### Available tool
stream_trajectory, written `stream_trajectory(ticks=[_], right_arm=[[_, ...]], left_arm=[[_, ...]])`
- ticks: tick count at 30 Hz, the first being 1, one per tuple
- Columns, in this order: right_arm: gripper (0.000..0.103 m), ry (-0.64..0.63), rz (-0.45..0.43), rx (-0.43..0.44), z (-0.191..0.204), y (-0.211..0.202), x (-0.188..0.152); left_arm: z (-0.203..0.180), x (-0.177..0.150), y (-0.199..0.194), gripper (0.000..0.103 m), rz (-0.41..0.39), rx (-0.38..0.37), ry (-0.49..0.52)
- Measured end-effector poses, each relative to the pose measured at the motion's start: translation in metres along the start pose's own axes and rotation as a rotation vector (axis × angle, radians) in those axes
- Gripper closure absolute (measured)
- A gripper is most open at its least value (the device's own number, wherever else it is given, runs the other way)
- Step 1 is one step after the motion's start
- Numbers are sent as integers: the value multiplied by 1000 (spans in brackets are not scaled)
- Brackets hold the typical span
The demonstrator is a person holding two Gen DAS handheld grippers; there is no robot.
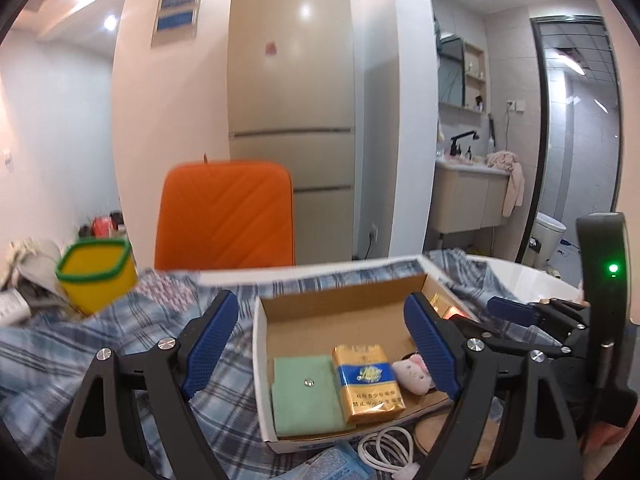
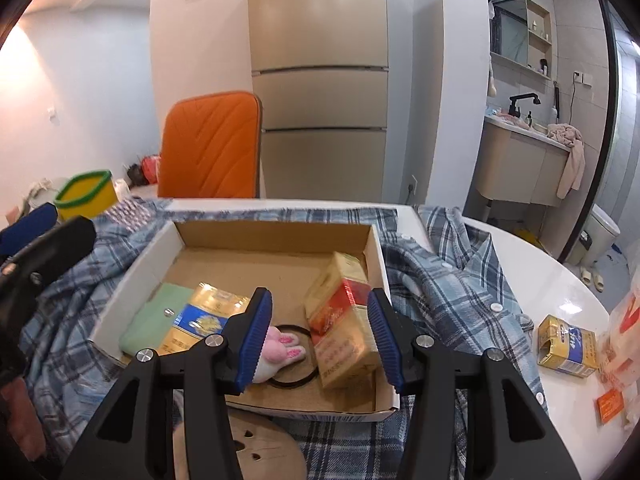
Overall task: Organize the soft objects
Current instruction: 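Raise both open grippers up and away from the box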
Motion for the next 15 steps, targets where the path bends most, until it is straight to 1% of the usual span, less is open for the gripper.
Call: stream_trajectory(ticks=[2,4,6,9,12,14,15], right_arm=[[51,5,-38,4,-2,-15,7],[51,9,-74,18,-3,-32,14],[50,14,-117,33,-3,-51,21],[46,18,-172,51,-4,-81,25],[46,30,-216,74,-5,-110,24],[46,35,-238,85,-4,-125,21],[44,37,-249,89,-4,-132,20]], left_arm=[[-4,5,-15,16,-24,-2,16],[-7,8,-28,11,-46,-15,20],[-9,9,-43,9,-66,-19,28],[-11,9,-63,7,-96,-21,36],[-9,9,-87,1,-155,-21,14],[-9,6,-100,1,-185,-19,8],[-10,5,-105,1,-196,-16,12]])
Point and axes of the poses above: each gripper's, at about its wrist camera, not at the fingertips, and y roughly the way its jaws point, z to its left, x to its top, the point moved 8 cm from there along y, roughly the way its jaws point, and after that the axes turned 15 degrees about -x, right-handed, at the moved point
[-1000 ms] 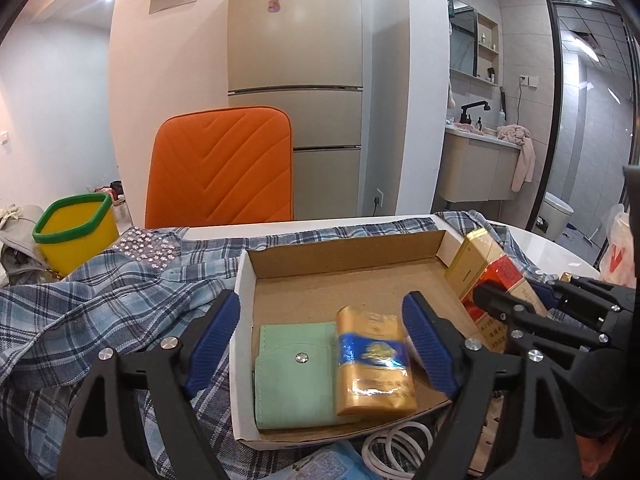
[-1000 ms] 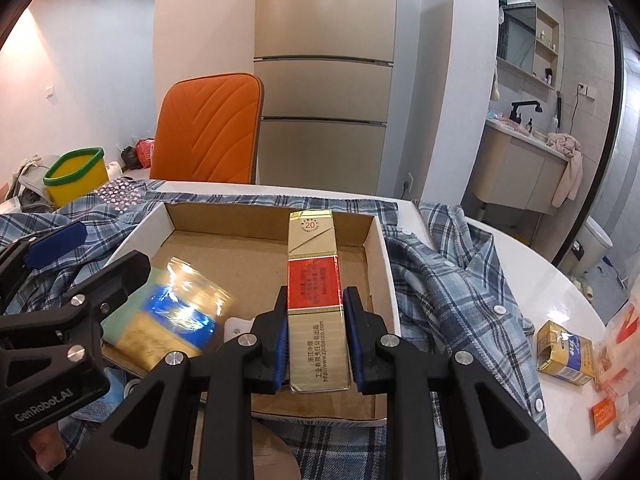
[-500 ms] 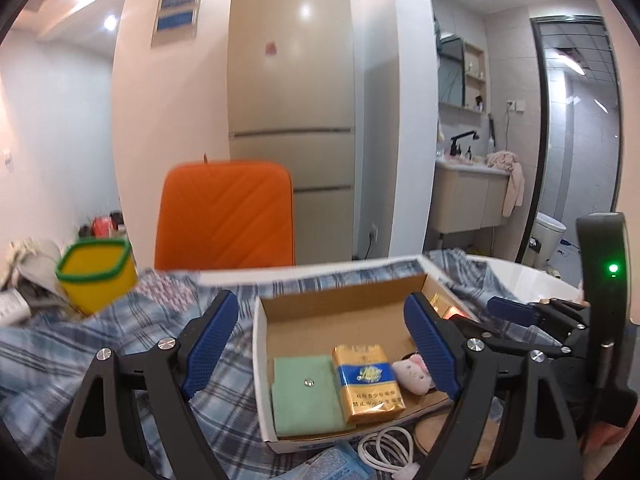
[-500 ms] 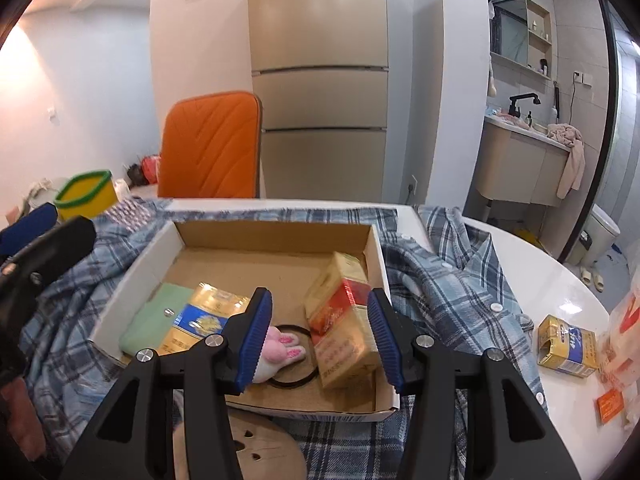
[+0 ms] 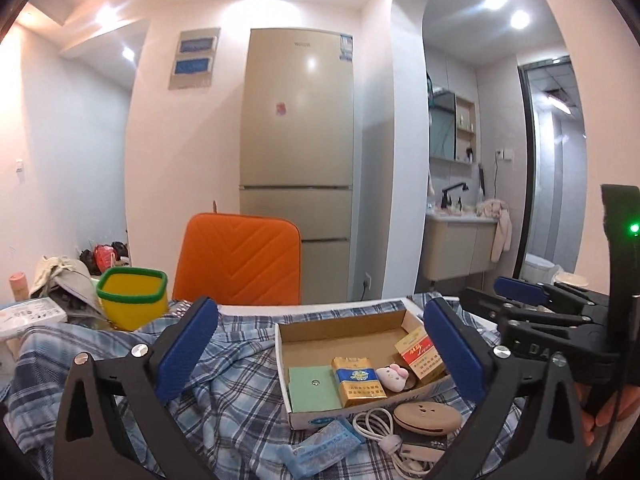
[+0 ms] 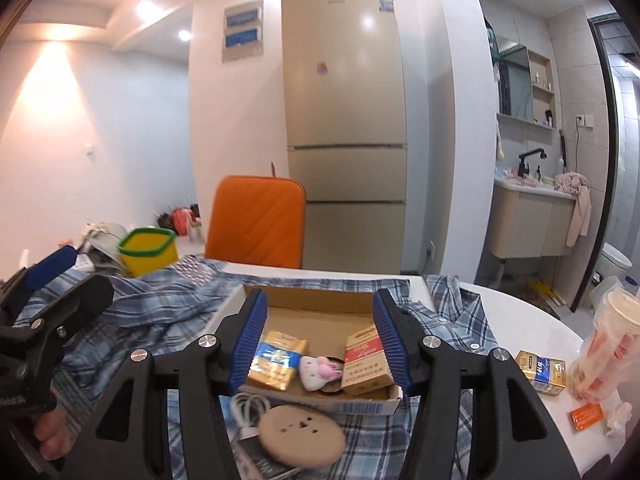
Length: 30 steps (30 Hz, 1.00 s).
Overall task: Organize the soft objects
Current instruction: 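Raise both open grippers up and away from the box, then lower the right gripper onto the beige round disc and grasp it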
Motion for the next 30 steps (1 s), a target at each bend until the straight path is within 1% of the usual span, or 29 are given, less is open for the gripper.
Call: stream_trajectory(ticks=[1,5,6,7,9,10,15,19,26,30], right_arm=[[41,1,-7,2,0,-5,0],[39,-16,-23,11,6,-21,-8],[37,-19,-25,13,7,-23,-10],[29,-20,-27,15,8,-25,-13],[19,-17,-28,18,9,-25,-17],[17,-18,-26,16,10,-24,-18],[17,-2,32,28,11,-8,-29],[17,-2,52,23,8,1,-38],[17,-1,108,37,7,13,-48],[17,-2,167,44,9,22,-56]], left_arm=[[0,-1,-3,1,-4,2,6],[-3,-11,-9,1,-6,13,30],[-3,-15,-9,1,0,16,33],[-3,-19,-7,1,8,21,36],[-2,-25,-5,1,11,28,37],[-2,-28,-4,1,11,26,36],[-2,-40,1,1,35,19,46],[-4,-43,0,1,35,20,46],[2,-45,0,1,47,38,20],[6,-49,5,1,77,50,2]])
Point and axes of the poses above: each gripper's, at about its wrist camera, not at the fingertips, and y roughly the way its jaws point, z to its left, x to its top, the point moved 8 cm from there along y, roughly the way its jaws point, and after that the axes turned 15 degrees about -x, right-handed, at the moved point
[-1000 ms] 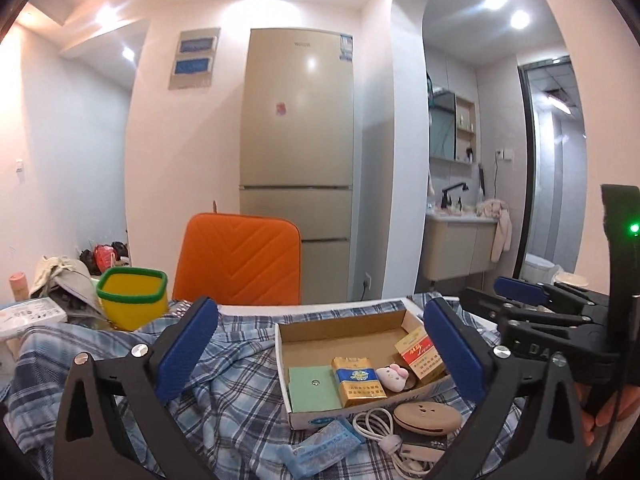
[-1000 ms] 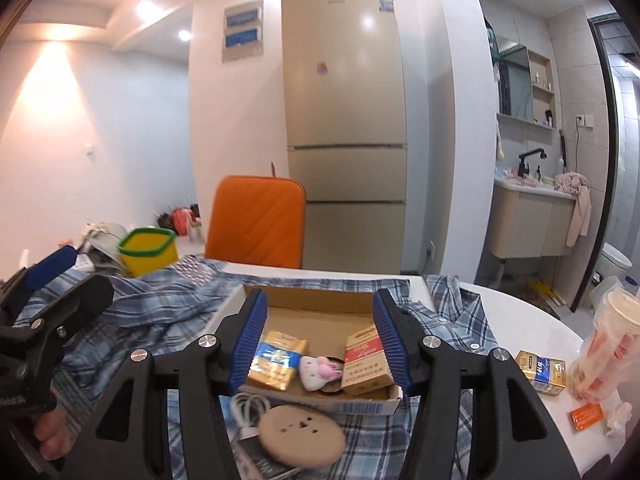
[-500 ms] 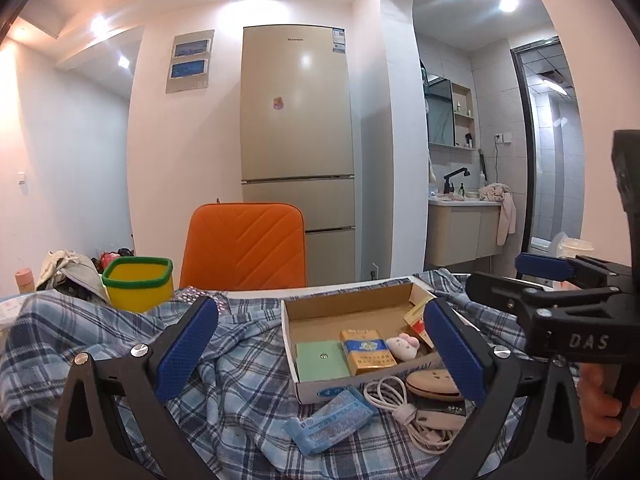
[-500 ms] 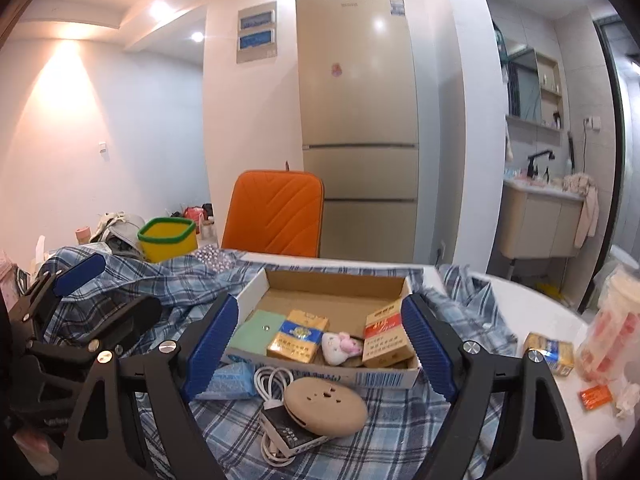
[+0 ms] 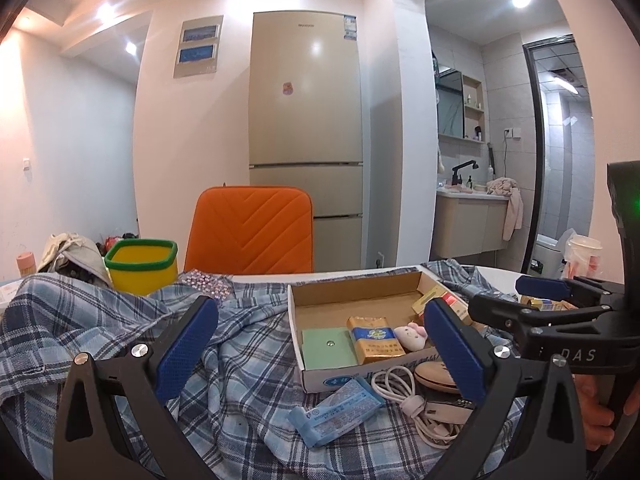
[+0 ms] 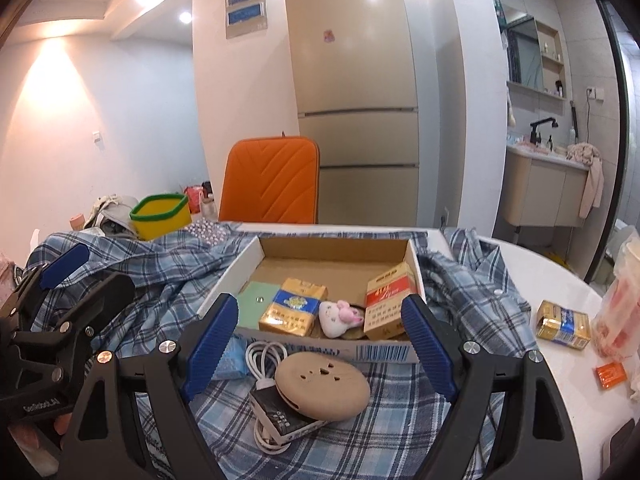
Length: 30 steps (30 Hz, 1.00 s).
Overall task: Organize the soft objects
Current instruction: 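Lower the right gripper onto the beige round disc and grasp it, then lift the beige disc with the right gripper while the left grasps the light-blue tissue packet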
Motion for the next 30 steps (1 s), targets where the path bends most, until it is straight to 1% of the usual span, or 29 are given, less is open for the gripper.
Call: stream_trajectory(ticks=[4,8,11,13,14,16,19,22,27,30], right_arm=[[17,18,130,16,0,21,-15],[17,92,308,46,-5,49,-35],[17,154,415,94,-7,65,-50],[17,174,467,110,-6,72,-59],[17,170,476,104,-5,74,-61],[17,149,493,85,-2,77,-65],[17,123,498,87,6,78,-67],[17,111,501,77,7,79,-67],[17,111,551,88,9,86,-76],[20,114,553,87,9,87,-77]], left_arm=[[6,-5,5,1,26,3,-27],[9,-8,9,1,49,8,-39],[12,-11,13,1,73,22,-47],[15,-15,18,1,104,41,-56],[18,-18,21,1,126,59,-60],[22,-23,28,1,166,54,-80],[28,-30,34,1,202,47,-115],[31,-34,36,1,215,43,-138],[30,-34,36,1,218,39,-126],[30,-34,36,1,218,38,-127]])
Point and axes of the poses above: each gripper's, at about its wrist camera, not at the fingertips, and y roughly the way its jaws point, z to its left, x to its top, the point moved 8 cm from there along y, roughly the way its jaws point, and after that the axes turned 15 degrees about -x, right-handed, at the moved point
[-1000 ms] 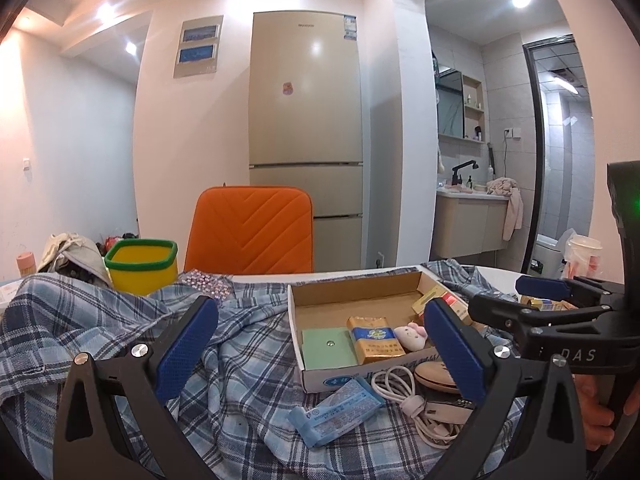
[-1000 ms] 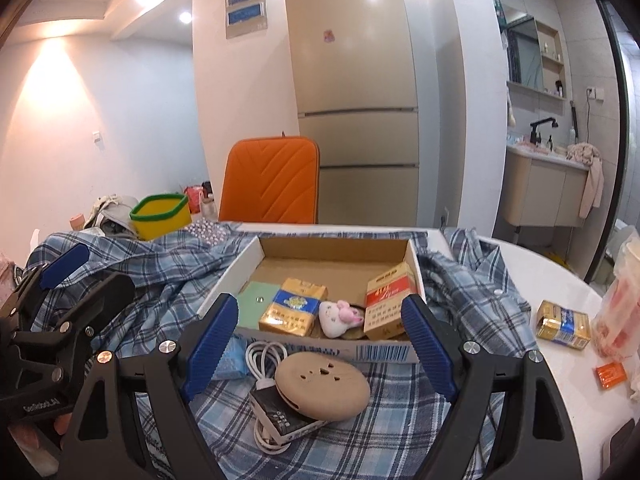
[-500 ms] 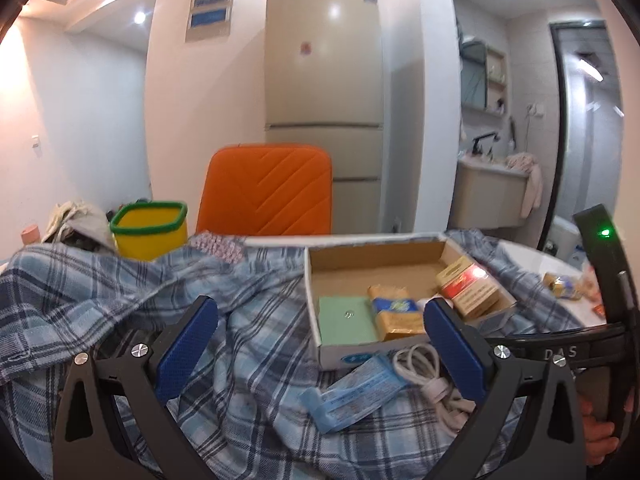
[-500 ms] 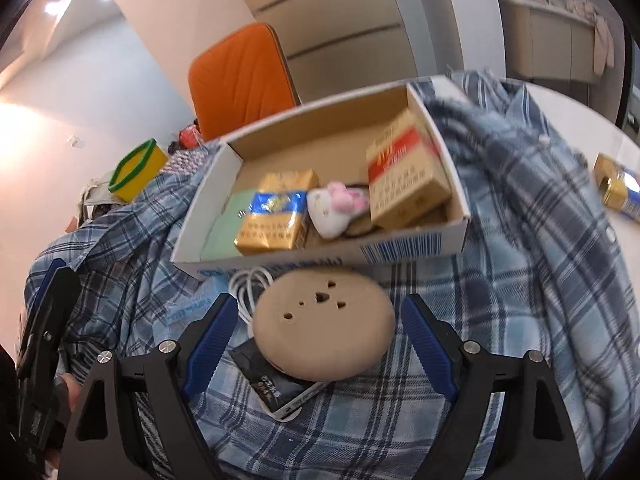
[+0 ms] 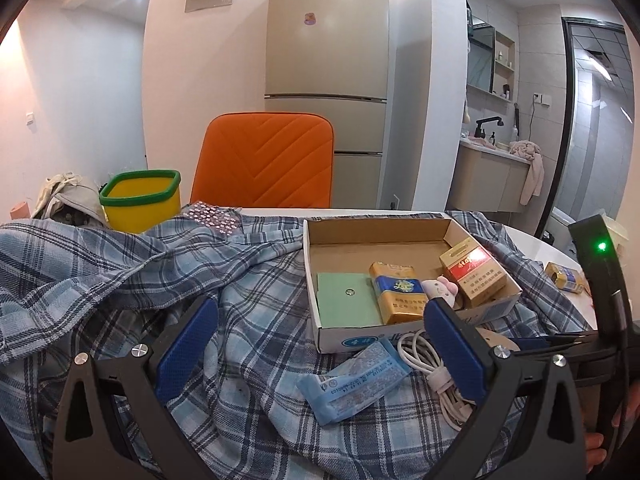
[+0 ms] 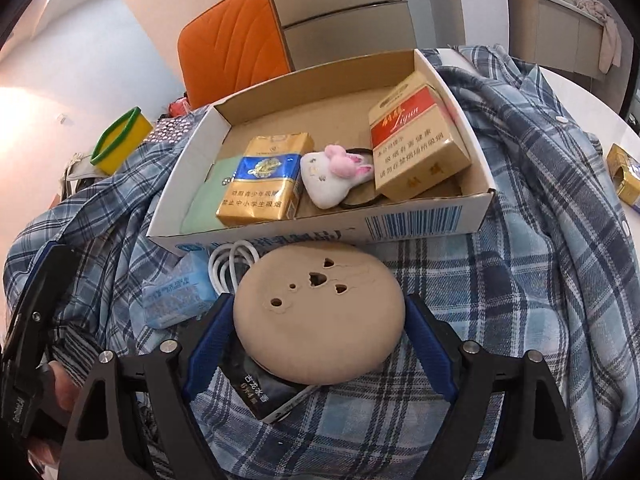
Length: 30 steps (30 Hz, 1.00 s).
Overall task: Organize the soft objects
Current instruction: 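Lift the beige disc with the right gripper while the left grasps the light-blue tissue packet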
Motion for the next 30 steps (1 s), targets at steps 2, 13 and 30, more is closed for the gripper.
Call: stream_trajectory(ticks=[2,13,30], right_arm=[[21,4,-10,-2,-1,-3,1],[22,-27,-269,-32,-4,-60,13],[22,-103,-464,-55,9,-101,15]], left_arm=[[0,0,0,1,1,-1,-3],[3,-4,12,1,87,-27,-5],[-31,-56,63,20,500,-124,396]])
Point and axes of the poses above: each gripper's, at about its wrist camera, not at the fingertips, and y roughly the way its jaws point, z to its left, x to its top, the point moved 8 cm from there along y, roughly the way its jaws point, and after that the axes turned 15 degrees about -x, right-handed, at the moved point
